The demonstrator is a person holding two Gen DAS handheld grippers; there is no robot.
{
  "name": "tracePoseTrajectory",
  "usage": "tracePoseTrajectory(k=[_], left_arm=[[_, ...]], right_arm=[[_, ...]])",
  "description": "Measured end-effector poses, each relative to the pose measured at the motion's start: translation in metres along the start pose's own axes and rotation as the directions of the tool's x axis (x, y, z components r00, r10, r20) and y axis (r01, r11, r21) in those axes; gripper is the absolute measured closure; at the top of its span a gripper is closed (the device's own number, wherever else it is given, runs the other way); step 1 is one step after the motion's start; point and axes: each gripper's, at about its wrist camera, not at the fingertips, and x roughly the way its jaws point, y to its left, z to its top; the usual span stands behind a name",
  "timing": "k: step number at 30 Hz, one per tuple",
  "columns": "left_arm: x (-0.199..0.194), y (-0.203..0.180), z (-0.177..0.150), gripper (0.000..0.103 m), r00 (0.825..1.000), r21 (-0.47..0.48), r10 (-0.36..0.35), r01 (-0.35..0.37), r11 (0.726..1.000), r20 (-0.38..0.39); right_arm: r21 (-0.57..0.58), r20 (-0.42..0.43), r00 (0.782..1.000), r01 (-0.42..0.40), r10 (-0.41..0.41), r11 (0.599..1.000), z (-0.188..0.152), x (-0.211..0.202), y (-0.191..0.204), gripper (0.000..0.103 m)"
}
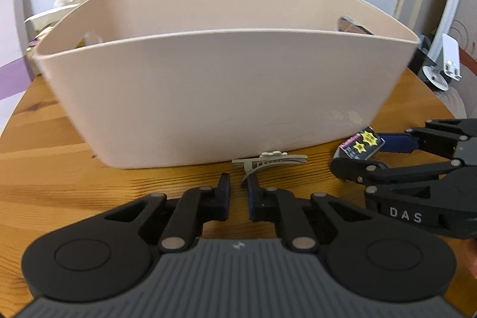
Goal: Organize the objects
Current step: 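Lift both held items up and over the beige basket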
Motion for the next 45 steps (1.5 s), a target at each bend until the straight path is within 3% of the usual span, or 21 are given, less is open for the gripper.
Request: tracePoseTrajectory(k=[5, 8, 9, 10, 12, 13, 24, 27, 31, 37, 45], left_arm=[[-0.007, 0.022, -0.002, 0.091, 0.999, -0.033, 0.044, -0.044, 0.998, -0.009], [-0.017, 0.033, -0.001, 0.085, 0.999, -0.081, 0.047, -0.047, 0.996, 0.006], [-0.02, 0.034, -0.001, 0.069, 0.999, -0.092, 0.046, -0.044, 0.995, 0.014], [-0.024, 0.034, 0.001, 0.045, 0.999, -0.099, 0.048, -0.045, 0.994, 0.021], [-0.028, 0.031, 0.004, 0.023, 0.998, -0.107, 0.055, -0.05, 0.993, 0.043], [-0.029, 0.028, 0.006, 0.021, 0.997, -0.109, 0.055, -0.049, 0.993, 0.055], [0.008, -0.002, 0.003, 0.021, 0.999, -0.038, 0.033, -0.033, 0.999, -0.007], [0.009, 0.0, 0.001, 0.028, 0.999, -0.033, 0.051, -0.05, 0.998, 0.018], [0.004, 0.006, -0.002, 0.046, 0.998, -0.023, 0.057, -0.057, 0.998, 0.031], [-0.003, 0.015, -0.006, 0.046, 0.999, -0.05, 0.032, -0.031, 0.998, 0.022], [-0.039, 0.015, -0.004, 0.046, 0.998, 0.011, 0.04, -0.041, 0.999, 0.056]], right_arm=[[-0.026, 0.005, 1.0, -0.025, 0.025, 0.999, -0.001, -0.001, 0.012, 0.056], [-0.019, 0.004, 1.0, -0.021, 0.021, 1.0, -0.001, -0.001, 0.012, 0.056], [-0.016, 0.004, 1.0, -0.019, 0.019, 1.0, -0.002, -0.002, 0.011, 0.056], [-0.015, 0.004, 1.0, -0.016, 0.016, 1.0, -0.002, -0.002, 0.009, 0.056], [-0.01, 0.002, 1.0, -0.008, 0.008, 1.0, -0.002, -0.003, 0.006, 0.056], [-0.008, 0.0, 1.0, -0.003, 0.003, 1.0, -0.002, -0.003, 0.004, 0.056], [0.035, 0.0, 0.999, 0.04, -0.04, 0.999, -0.008, -0.009, -0.014, 0.054], [0.043, 0.0, 0.999, 0.043, -0.043, 0.998, -0.008, -0.009, -0.015, 0.054], [0.047, 0.001, 0.999, 0.044, -0.044, 0.998, -0.007, -0.008, -0.015, 0.054], [0.055, -0.011, 0.999, 0.048, -0.048, 0.997, -0.006, -0.008, -0.015, 0.054], [0.077, 0.039, 0.999, 0.034, -0.037, 0.996, 0.002, -0.041, -0.017, 0.055]])
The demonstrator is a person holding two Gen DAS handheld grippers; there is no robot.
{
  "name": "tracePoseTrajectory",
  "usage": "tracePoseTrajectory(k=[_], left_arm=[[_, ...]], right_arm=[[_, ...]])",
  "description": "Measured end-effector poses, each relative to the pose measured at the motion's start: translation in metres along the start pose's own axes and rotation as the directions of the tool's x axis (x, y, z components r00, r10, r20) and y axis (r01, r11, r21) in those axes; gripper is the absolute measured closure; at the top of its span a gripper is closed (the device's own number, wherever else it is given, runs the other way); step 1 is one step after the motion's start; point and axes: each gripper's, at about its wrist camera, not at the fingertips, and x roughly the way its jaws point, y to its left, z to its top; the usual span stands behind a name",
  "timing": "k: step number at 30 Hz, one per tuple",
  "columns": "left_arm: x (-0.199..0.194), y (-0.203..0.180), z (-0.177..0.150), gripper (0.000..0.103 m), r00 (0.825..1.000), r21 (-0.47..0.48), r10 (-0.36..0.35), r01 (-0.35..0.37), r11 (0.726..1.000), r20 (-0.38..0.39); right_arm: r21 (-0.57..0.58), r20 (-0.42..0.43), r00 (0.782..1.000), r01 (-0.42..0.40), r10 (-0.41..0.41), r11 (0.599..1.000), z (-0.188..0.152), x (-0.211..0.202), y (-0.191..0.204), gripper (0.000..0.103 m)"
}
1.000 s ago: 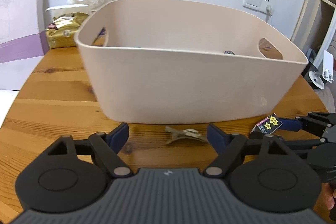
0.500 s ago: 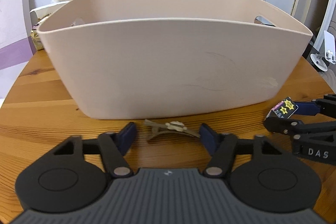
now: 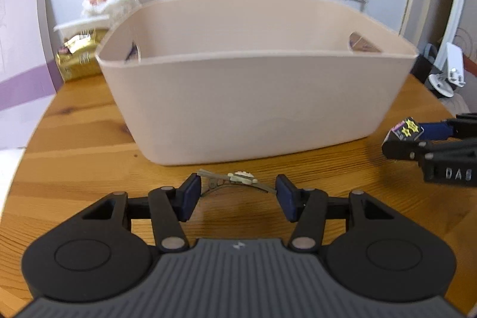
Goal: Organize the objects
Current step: 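Lift both held items up and over the beige basket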
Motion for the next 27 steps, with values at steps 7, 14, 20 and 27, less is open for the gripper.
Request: tracePoseTrajectory(k=[7, 14, 20, 27], left_arm=[[-0.056, 0.001, 0.013, 0.046, 0.993, 0.066, 0.01, -0.019, 0.998, 0.121], [-0.082, 0.005, 0.047, 0.046, 0.972, 0.061, 0.029, -0.045, 0.997, 0.231], [-0.075, 0.011, 0.091, 0.046, 0.956, 0.019, 0.084, -0.093, 0.995, 0.28], [-0.036, 0.016, 0.129, 0.046, 0.972, -0.013, 0.128, -0.128, 0.992, 0.195]], right_arm=[[-0.009, 0.139, 0.99, -0.021, 0.022, 1.0, 0.019, -0.055, -0.002, 0.055], [-0.01, 0.276, 0.96, -0.039, 0.04, 0.999, 0.053, -0.089, -0.001, 0.055], [-0.028, 0.334, 0.942, -0.033, 0.041, 0.999, 0.08, -0.09, 0.008, 0.055], [-0.012, 0.272, 0.962, -0.03, 0.032, 0.999, 0.115, -0.058, 0.015, 0.055]])
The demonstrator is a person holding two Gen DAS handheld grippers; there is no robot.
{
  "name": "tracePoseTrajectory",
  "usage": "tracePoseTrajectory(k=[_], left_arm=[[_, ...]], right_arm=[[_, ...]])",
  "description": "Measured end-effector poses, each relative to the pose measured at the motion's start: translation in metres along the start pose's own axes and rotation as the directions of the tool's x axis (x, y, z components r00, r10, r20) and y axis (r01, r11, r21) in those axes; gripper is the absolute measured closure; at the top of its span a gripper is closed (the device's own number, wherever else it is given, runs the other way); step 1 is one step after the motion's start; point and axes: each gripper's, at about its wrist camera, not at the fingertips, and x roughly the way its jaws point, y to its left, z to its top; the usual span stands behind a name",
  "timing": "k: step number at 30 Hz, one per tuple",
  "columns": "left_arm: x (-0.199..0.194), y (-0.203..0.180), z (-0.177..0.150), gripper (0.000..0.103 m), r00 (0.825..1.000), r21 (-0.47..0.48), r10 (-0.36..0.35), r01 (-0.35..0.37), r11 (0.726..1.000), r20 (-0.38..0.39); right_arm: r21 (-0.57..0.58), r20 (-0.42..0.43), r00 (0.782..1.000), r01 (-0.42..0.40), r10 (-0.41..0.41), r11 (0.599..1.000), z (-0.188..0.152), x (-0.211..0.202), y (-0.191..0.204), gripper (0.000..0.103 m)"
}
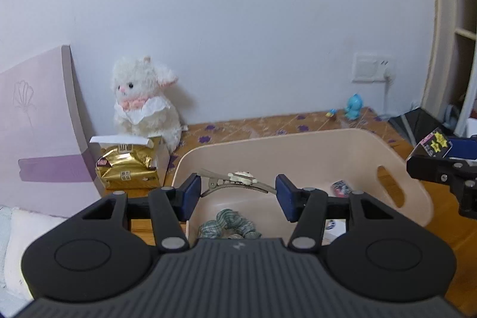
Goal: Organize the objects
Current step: 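Lift both held items up and over the beige basket, then open both tools to drop the hair clip and star box into the basket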
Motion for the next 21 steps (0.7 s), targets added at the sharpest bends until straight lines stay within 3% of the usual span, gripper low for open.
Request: tracePoseTrajectory(k=[4, 12, 17, 21], left_arm=[[0.029, 0.001, -0.001, 0.046, 0.995, -0.025, 0.001, -0.003, 1.0, -0.096], [0.073, 0.001, -0.021, 0.046, 0.965, -0.02, -0.013, 0.008, 1.0, -0.262], [0.072, 0.006, -0.026, 0.045, 0.962, -0.02, -0.015, 0.01, 1.0, -0.274], [0.057, 0.005, -0.022, 0.028, 0.971, -0.001, -0.006, 0.006, 1.0, -0.241]], right_arm=[[0.002, -0.05, 0.999, 0.014, -0.014, 1.0, 0.003, 0.026, 0.004, 0.055], [0.034, -0.206, 0.978, 0.034, -0.027, 0.999, -0.013, 0.074, 0.001, 0.053], [0.026, -0.271, 0.962, 0.049, -0.04, 0.998, -0.024, 0.086, -0.003, 0.046], [0.032, -0.263, 0.964, 0.043, -0.033, 0.999, -0.023, 0.08, -0.006, 0.034]])
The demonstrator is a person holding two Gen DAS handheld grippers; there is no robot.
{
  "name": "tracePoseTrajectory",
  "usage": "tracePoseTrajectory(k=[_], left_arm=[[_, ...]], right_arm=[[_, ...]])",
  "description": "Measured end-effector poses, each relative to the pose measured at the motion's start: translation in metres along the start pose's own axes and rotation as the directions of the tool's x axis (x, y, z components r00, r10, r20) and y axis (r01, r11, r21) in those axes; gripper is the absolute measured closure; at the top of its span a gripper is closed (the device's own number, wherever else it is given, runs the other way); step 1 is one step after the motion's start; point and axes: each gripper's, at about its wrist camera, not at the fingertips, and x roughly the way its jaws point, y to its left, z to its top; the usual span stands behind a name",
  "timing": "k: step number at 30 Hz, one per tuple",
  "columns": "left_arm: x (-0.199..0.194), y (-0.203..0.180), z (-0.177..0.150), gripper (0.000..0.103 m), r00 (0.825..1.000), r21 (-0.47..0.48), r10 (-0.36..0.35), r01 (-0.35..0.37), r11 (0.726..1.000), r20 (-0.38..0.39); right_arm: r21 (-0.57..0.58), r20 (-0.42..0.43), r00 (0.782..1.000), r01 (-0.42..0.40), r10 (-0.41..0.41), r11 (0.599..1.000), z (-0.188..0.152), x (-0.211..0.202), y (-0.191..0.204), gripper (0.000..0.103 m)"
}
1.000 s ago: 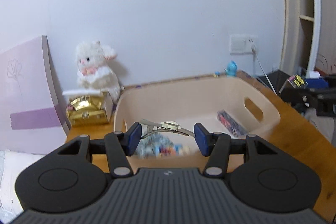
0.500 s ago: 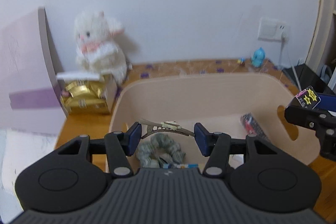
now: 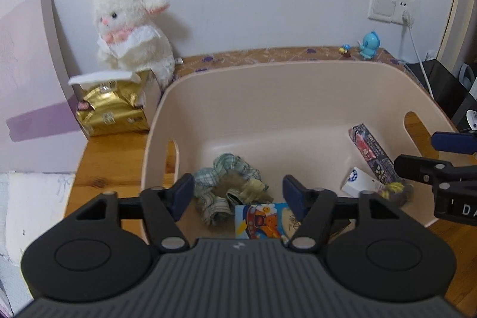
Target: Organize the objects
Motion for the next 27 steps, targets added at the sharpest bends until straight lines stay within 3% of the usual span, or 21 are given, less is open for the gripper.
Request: tracePoseTrajectory(k=[4, 12, 27], left_arm=[[-0.023, 0.003, -0.004, 0.02, 0.999, -0.015, -0.026, 0.026, 1.0, 0.038], [-0.065, 0.004, -0.023, 0.019, 0.996, -0.007, 0.001, -0.001, 1.0, 0.09], [-0.111, 0.006, -0.083, 0.019, 0.995, -0.035, 0.025, -0.022, 0.999, 0.1]], right_arm=[[-0.006, 0.027, 1.0, 0.003, -0.003, 1.0, -0.001, -0.018, -0.001, 0.023], [-0.046, 0.111, 0.994, 0.025, -0.02, 0.999, -0.011, -0.066, 0.008, 0.004], [-0.014, 0.078, 0.997, 0.003, -0.002, 1.0, -0.063, -0.107, 0.014, 0.0]])
